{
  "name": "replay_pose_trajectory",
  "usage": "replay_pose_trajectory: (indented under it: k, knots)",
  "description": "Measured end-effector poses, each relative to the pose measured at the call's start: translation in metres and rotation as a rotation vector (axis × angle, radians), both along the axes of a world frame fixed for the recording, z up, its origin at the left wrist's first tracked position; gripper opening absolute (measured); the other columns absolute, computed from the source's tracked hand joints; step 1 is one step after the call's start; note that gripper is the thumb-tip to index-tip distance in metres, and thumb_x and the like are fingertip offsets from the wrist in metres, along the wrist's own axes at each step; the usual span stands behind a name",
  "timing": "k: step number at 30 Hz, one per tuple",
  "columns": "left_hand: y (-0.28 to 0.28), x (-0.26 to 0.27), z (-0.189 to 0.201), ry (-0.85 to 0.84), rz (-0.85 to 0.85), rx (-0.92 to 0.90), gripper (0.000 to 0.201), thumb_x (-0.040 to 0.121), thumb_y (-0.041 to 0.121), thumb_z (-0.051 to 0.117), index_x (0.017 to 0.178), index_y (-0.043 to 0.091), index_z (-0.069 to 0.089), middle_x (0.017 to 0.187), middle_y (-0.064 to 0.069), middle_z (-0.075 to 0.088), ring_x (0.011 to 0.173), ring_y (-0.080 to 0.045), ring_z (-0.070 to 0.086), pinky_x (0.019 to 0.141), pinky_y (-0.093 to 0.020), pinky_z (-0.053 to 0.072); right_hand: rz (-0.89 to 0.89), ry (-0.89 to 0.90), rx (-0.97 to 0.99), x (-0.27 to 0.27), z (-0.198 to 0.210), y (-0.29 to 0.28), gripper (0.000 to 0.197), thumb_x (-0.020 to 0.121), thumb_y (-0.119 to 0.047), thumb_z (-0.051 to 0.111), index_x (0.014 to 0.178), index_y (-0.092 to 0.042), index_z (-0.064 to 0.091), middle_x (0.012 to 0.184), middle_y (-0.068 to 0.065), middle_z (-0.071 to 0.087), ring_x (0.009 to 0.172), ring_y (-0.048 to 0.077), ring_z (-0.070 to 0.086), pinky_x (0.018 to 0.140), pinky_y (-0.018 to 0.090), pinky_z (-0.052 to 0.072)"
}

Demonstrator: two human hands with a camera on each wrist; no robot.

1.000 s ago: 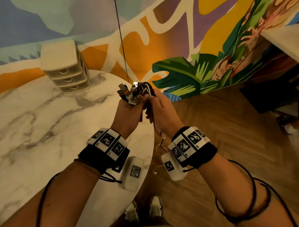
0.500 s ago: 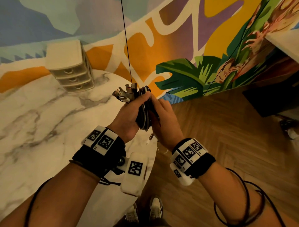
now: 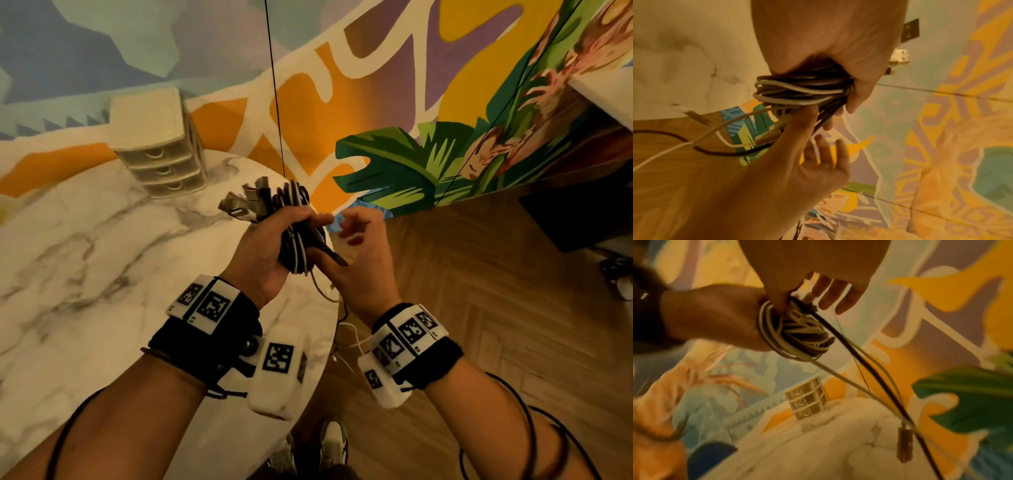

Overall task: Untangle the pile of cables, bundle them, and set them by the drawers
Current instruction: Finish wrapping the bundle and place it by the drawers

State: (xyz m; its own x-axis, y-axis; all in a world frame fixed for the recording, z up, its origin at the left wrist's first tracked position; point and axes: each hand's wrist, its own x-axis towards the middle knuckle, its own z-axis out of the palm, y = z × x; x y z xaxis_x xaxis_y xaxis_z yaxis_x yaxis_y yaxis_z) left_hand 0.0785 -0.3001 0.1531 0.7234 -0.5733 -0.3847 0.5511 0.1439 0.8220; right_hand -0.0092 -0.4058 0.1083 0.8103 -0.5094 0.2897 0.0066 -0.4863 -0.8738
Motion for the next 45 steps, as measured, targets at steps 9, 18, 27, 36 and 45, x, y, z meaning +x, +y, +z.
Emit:
replay_pose_trajectory:
  k: [9, 18, 27, 36, 45]
  knots:
    - [0.015, 0.012, 0.013, 0.025, -0.184, -0.188, 0.012, 0.085, 0.020, 0.049, 0.079, 0.011, 0.055, 0.065, -0.001, 0.049, 0.069, -0.017, 0.055, 0.072, -0.030, 0.050, 0.341, 0.247, 0.681, 0.018, 0.017, -0.011, 0.114, 0.067, -0.004, 0.081, 0.150, -0.032, 0.007, 0.120, -0.003, 0.060, 0.109, 0.022, 0.063, 0.091, 0.047, 0.053]
    - [0.019, 0.015, 0.005, 0.025, -0.206, -0.223, 0.004, 0.086, 0.012, 0.050, 0.084, 0.012, 0.054, 0.075, -0.001, 0.053, 0.084, -0.017, 0.057, 0.083, -0.031, 0.050, 0.178, 0.138, 0.645, 0.016, 0.009, 0.005, 0.086, 0.080, -0.021, 0.072, 0.147, -0.033, 0.019, 0.125, 0.006, 0.060, 0.102, 0.021, 0.067, 0.078, 0.047, 0.058]
    - [0.021, 0.014, -0.011, -0.025, -0.086, -0.122, 0.021, 0.093, 0.019, 0.046, 0.076, 0.014, 0.056, 0.074, 0.001, 0.057, 0.081, -0.017, 0.059, 0.072, -0.037, 0.047, 0.146, 0.127, -0.270, 0.014, 0.009, 0.005, 0.031, 0.081, -0.027, 0.071, 0.109, -0.013, 0.068, 0.091, 0.002, 0.054, 0.086, 0.016, 0.047, 0.071, 0.025, 0.036]
    - [0.029, 0.011, -0.007, 0.079, -0.223, -0.086, 0.038, 0.096, 0.025, 0.039, 0.115, 0.005, 0.065, 0.120, -0.011, 0.064, 0.107, -0.023, 0.061, 0.095, -0.039, 0.048, 0.319, -0.011, -0.661, 0.017, 0.011, -0.012, 0.024, 0.086, -0.023, 0.057, 0.094, -0.005, 0.071, 0.095, 0.005, 0.059, 0.084, 0.018, 0.044, 0.074, 0.018, 0.031]
    - [0.032, 0.007, 0.011, 0.053, -0.321, -0.212, 0.034, 0.093, 0.023, 0.041, 0.088, 0.018, 0.074, 0.125, -0.009, 0.062, 0.117, -0.023, 0.057, 0.100, -0.038, 0.045, 0.200, -0.326, -0.944, 0.029, 0.013, -0.035, 0.012, 0.087, -0.018, 0.065, 0.092, -0.010, 0.073, 0.089, 0.011, 0.066, 0.082, 0.022, 0.043, 0.067, 0.033, 0.033]
